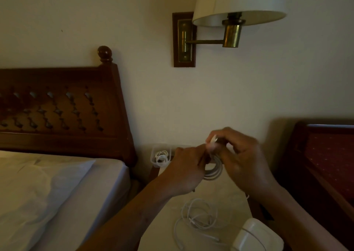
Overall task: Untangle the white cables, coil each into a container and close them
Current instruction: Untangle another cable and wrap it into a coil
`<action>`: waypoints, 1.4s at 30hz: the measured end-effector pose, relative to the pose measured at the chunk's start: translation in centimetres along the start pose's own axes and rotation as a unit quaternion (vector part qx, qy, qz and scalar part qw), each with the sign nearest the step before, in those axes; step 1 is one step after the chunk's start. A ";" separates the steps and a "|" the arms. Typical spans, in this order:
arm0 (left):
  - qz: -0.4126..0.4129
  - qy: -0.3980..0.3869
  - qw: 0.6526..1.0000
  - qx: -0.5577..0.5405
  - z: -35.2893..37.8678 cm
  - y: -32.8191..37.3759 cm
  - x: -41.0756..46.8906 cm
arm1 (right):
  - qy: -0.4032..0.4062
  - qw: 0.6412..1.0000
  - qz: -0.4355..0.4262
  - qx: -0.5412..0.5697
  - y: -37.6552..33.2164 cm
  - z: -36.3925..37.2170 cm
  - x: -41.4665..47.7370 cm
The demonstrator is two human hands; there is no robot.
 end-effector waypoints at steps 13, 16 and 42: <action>-0.005 -0.038 0.980 -0.193 -1.0 0.8 -1.8 | 0.034 0.918 0.349 0.184 4.4 1.3 0.6; -0.016 -0.026 0.981 -0.194 -0.8 0.4 -2.4 | 0.055 0.884 0.404 0.229 4.4 1.8 -0.6; -0.115 0.057 0.979 -0.158 -0.4 0.3 -0.3 | 0.007 0.970 0.239 0.050 3.3 2.3 -3.1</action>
Point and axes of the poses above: each hand's wrist, its own x-axis towards the middle knuckle, its own z-axis out of the palm, y = z × x, the point moved 1 cm from there along x, towards the middle knuckle, and after that the axes turned 13 degrees about y, right-handed, at the moved point
